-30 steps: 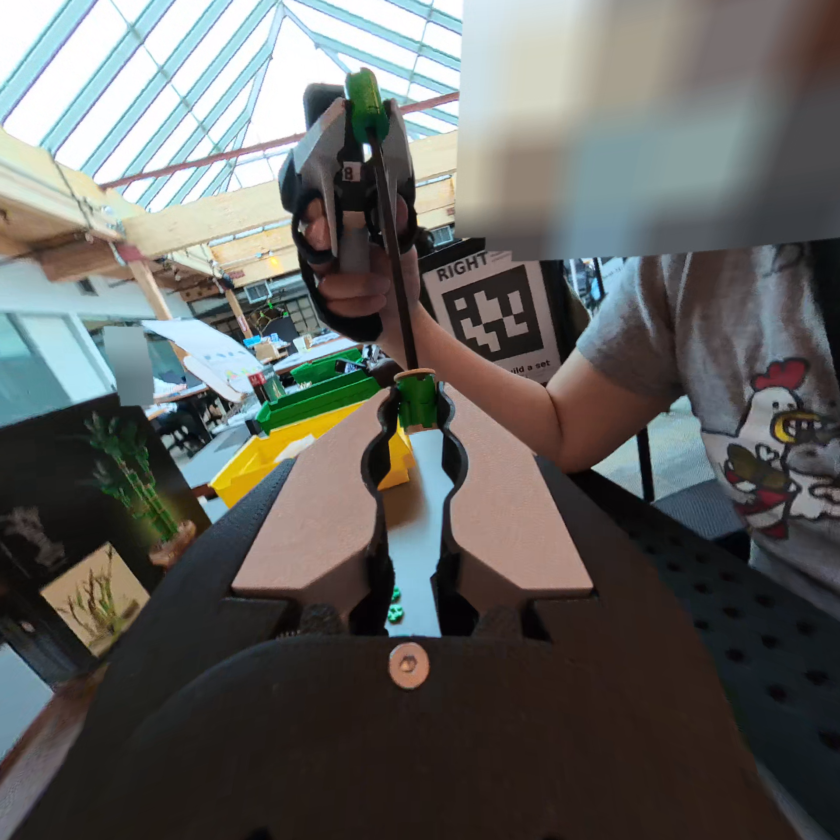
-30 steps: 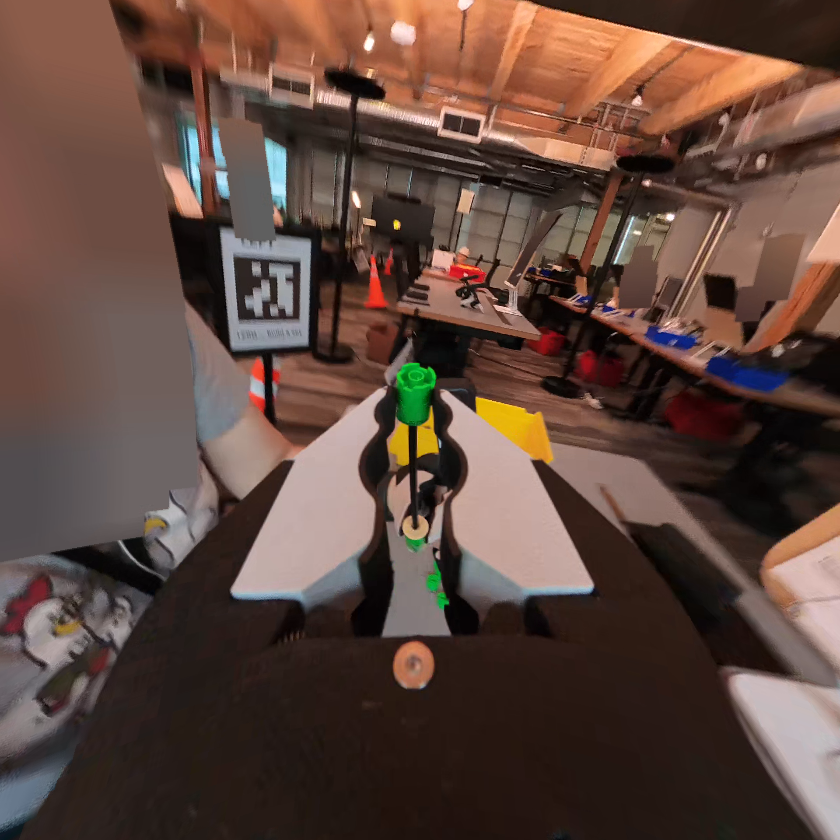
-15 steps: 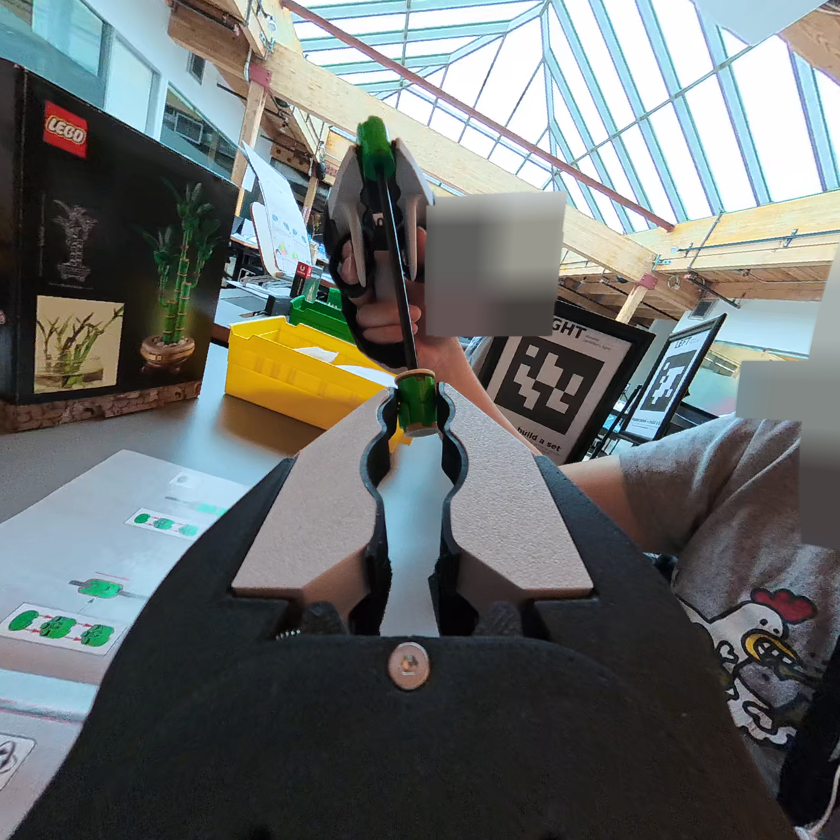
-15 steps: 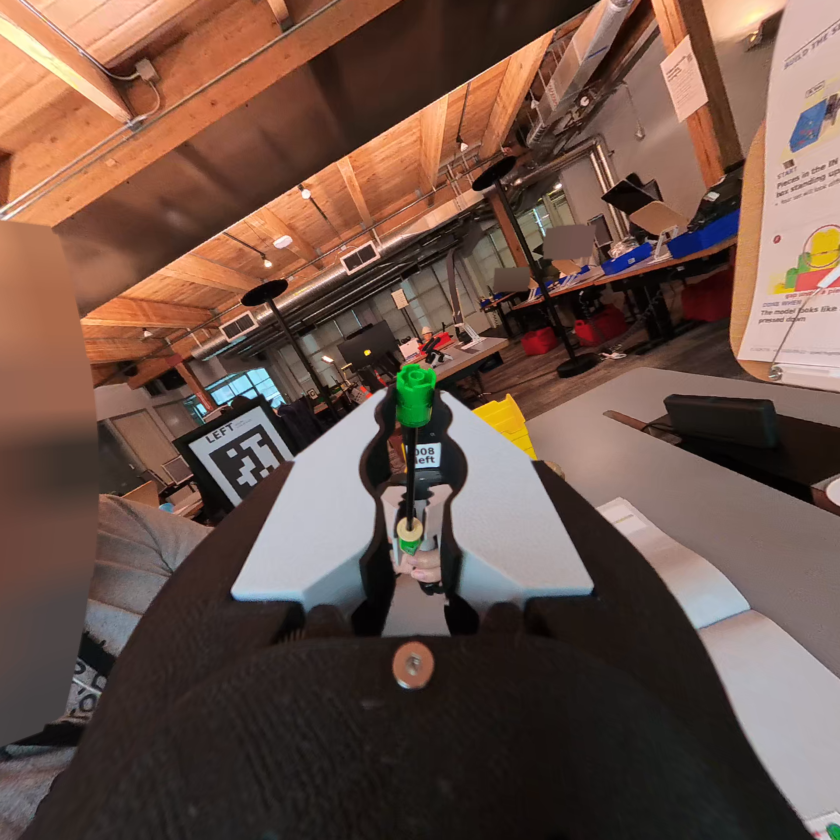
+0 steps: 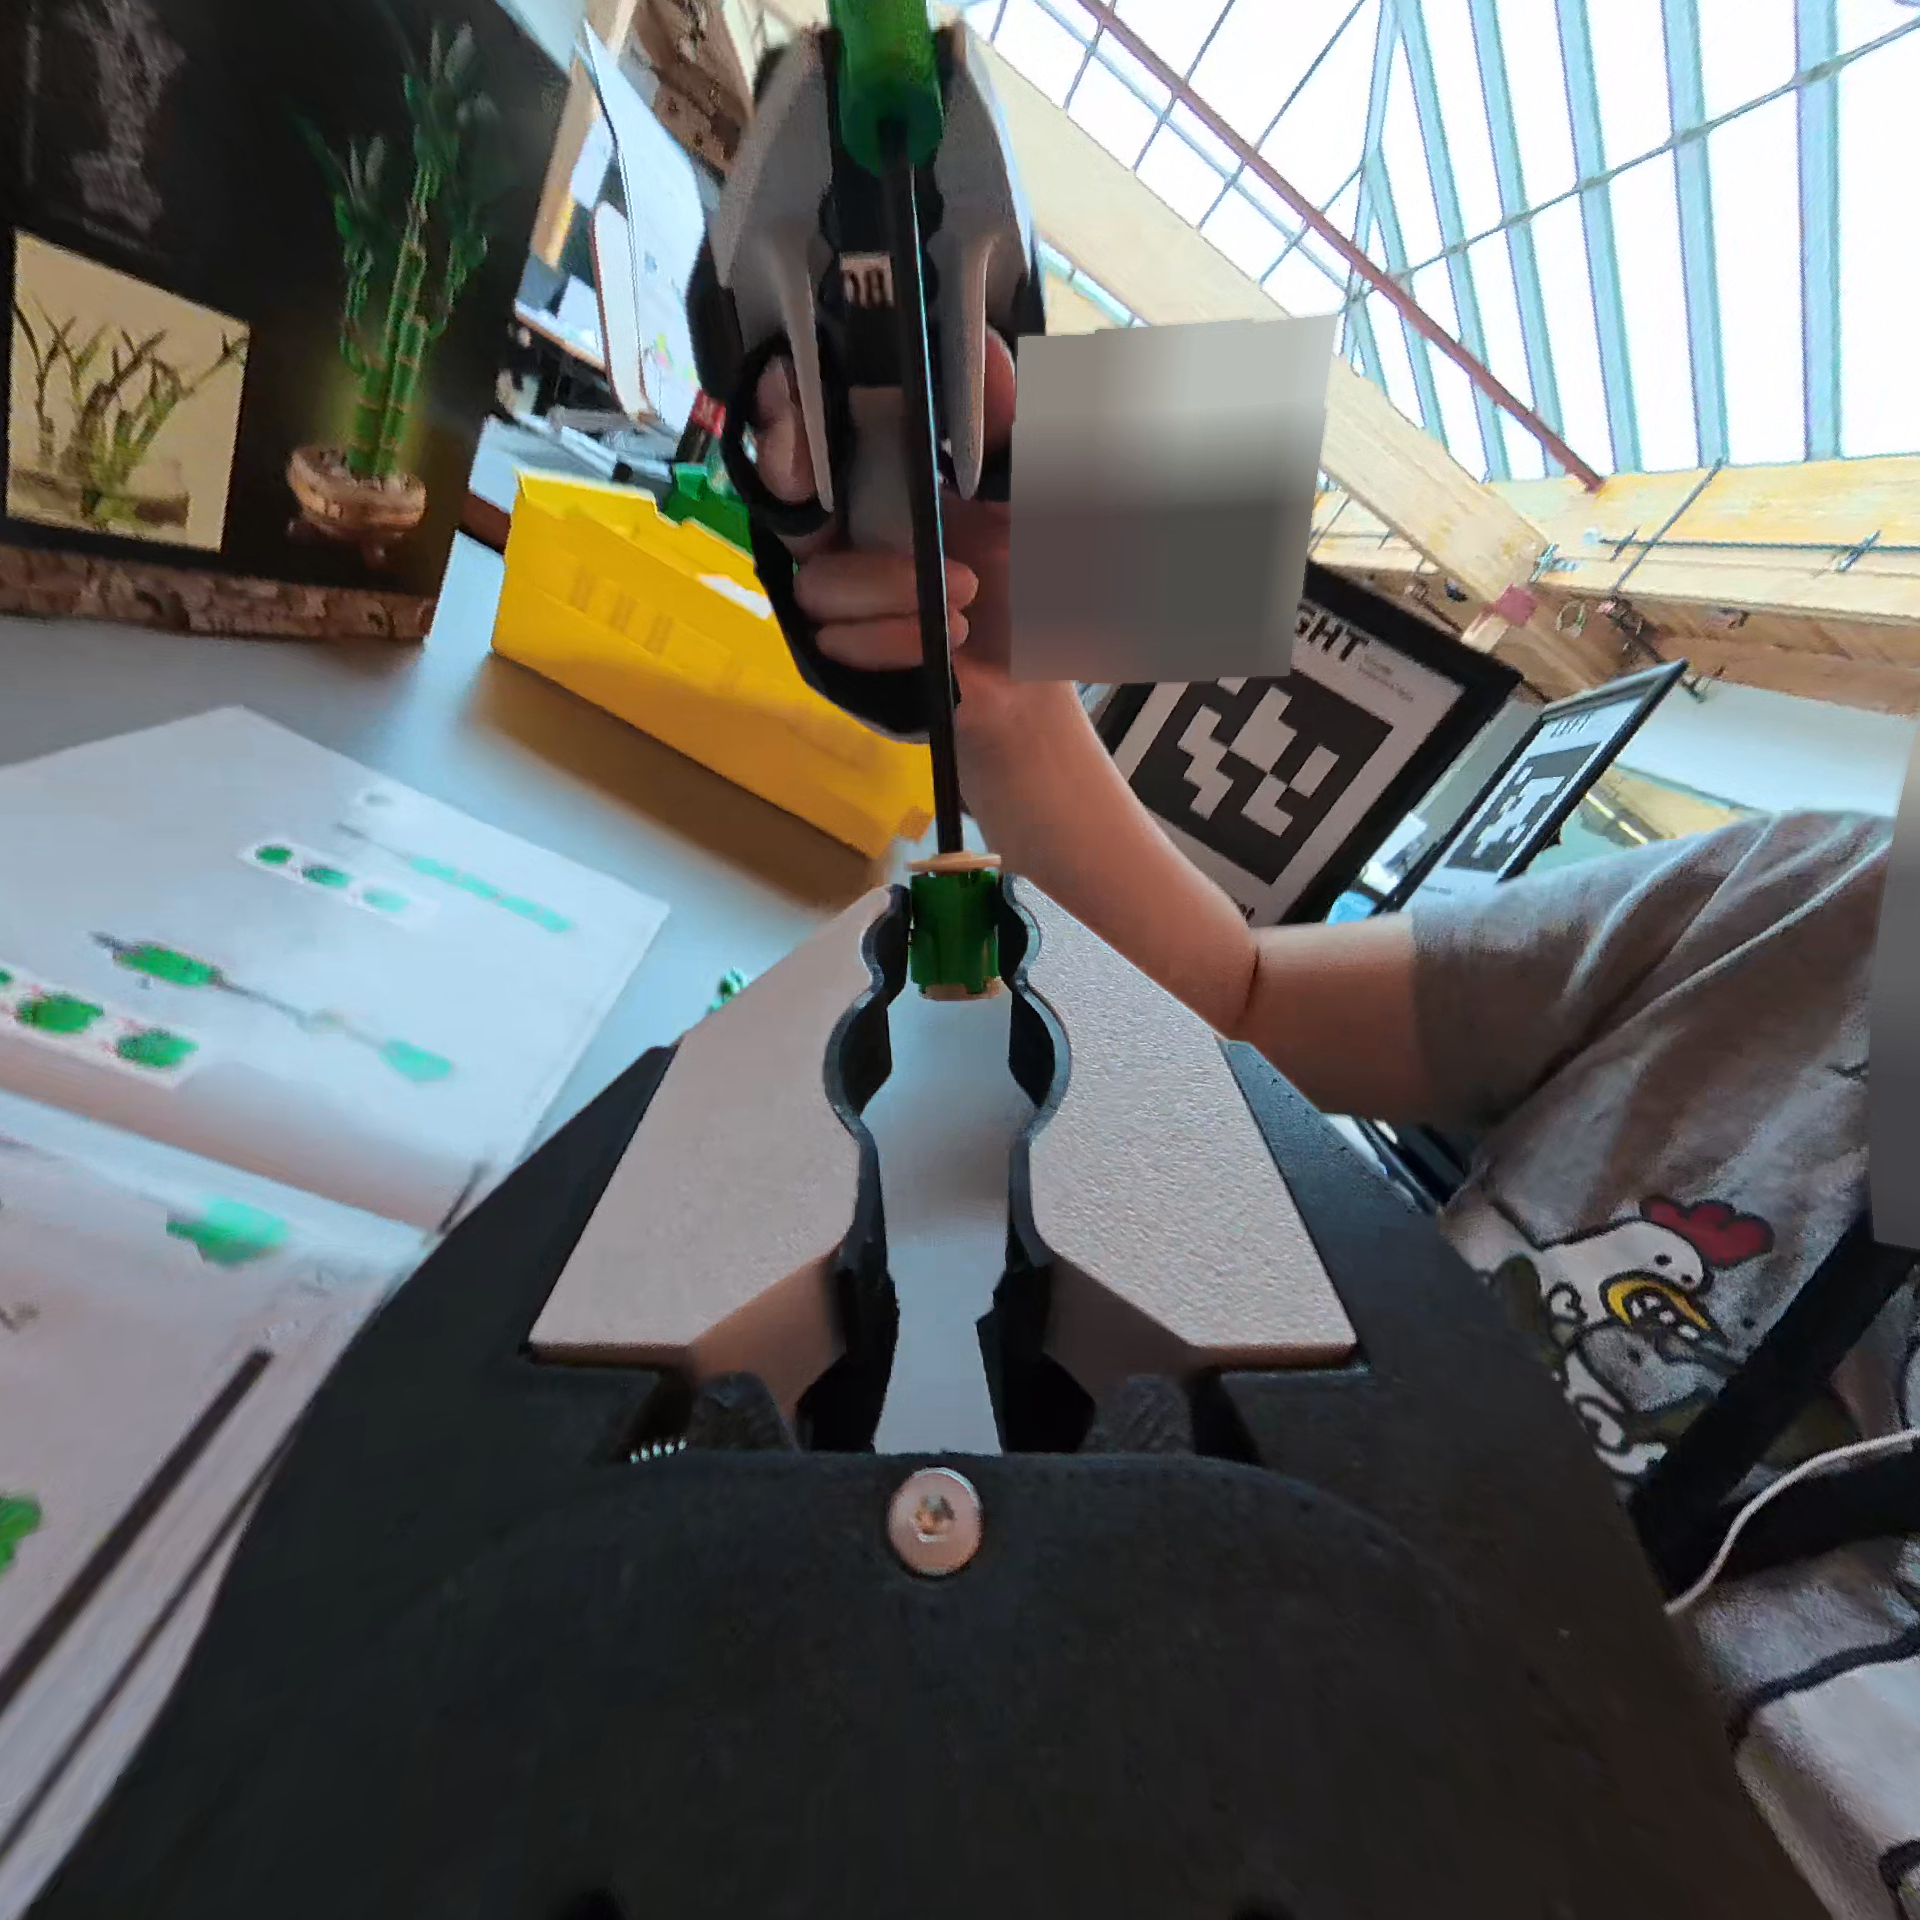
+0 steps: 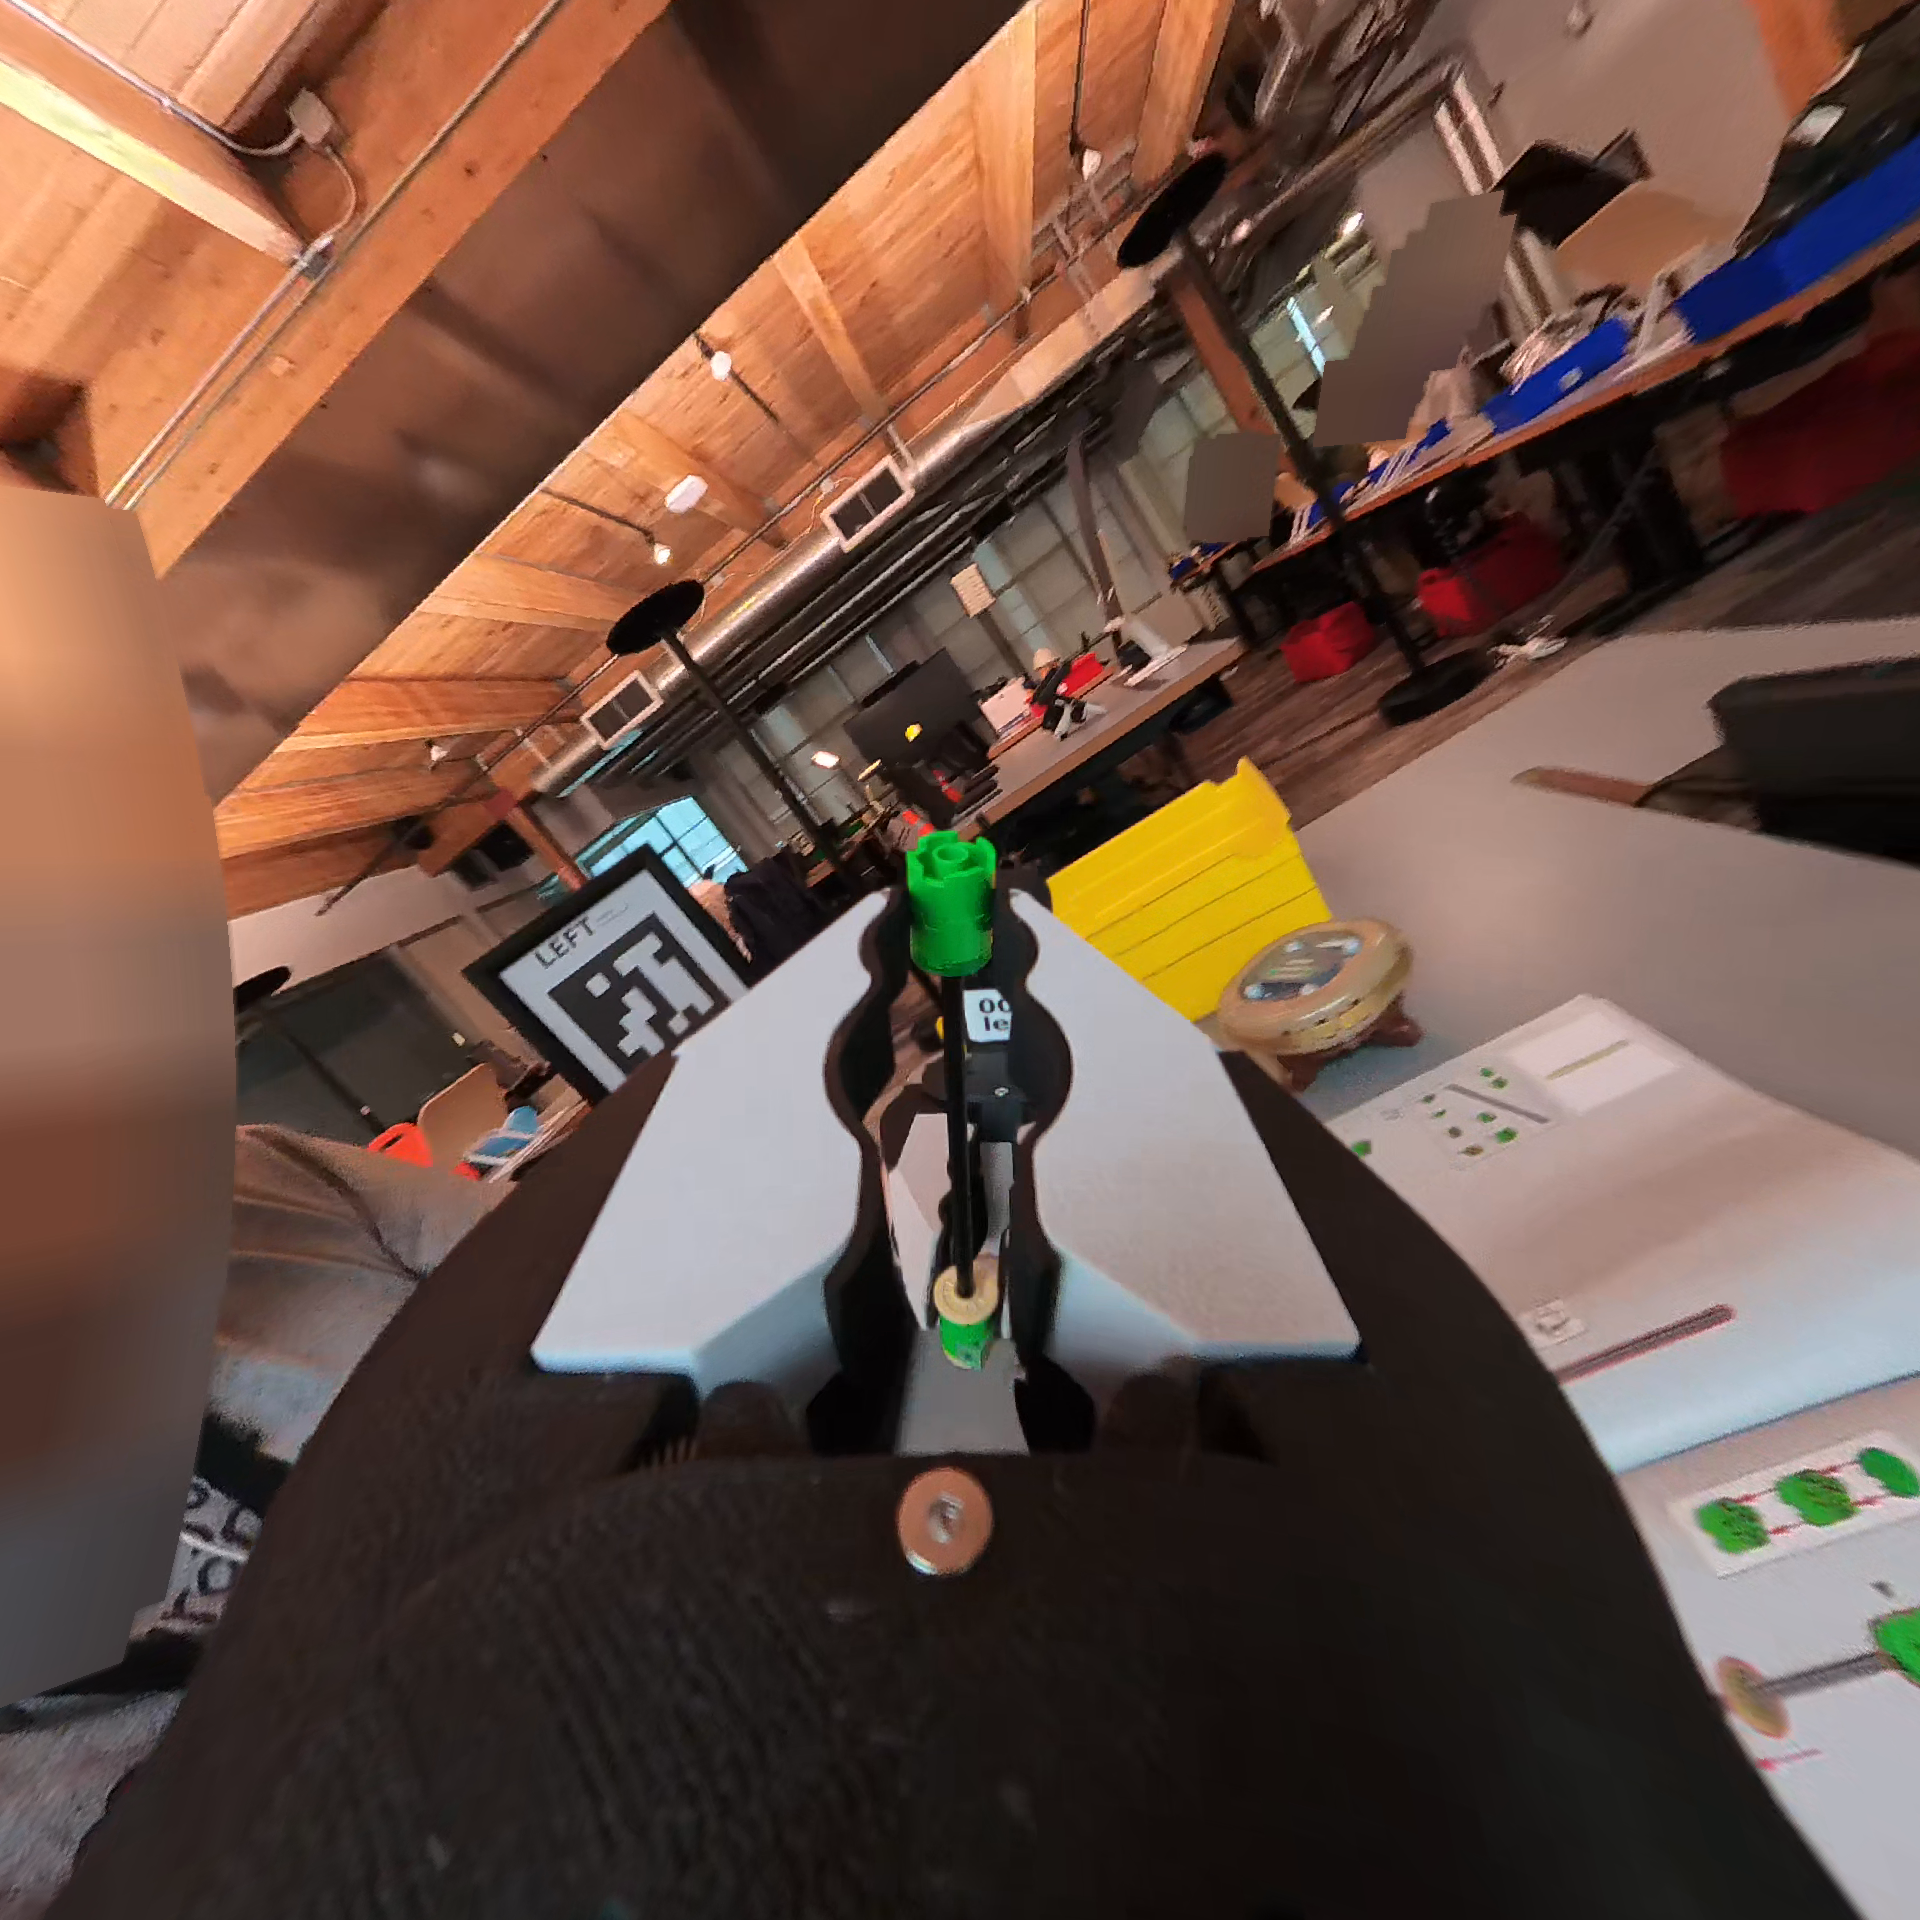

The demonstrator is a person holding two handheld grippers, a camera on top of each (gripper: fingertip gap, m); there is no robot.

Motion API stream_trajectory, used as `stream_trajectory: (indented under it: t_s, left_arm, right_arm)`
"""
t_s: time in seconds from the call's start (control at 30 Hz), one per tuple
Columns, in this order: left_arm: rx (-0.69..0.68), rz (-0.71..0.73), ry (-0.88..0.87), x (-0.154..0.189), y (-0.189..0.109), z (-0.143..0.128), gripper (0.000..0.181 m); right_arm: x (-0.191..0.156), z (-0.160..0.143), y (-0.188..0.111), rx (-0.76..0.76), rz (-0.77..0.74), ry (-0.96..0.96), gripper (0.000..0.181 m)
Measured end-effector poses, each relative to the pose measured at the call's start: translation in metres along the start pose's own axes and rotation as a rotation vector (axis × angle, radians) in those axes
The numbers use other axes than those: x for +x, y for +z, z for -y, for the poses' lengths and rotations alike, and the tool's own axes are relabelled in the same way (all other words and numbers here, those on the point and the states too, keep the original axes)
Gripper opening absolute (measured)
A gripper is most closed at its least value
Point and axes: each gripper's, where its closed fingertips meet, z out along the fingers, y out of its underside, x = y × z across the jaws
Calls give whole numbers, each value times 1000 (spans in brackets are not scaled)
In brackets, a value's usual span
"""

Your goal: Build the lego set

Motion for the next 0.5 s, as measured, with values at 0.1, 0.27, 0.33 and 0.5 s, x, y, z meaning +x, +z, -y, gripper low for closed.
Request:
stream_trajectory:
  t_s: [0.1,0.27,0.33,0.5]
  left_arm:
    - [-57,13,-9,6,-5,-23,14]
    - [-143,35,-65,5,-12,-57,15]
    - [-156,34,-119,3,-12,-65,15]
    - [-183,53,-216,-5,-10,-74,14]
  right_arm:
    - [-5,-25,7,-39,41,3,14]
    - [-12,-58,-6,-21,63,-62,14]
    - [-16,-63,-13,14,90,-64,14]
    - [-11,-97,-16,-64,99,-61,14]
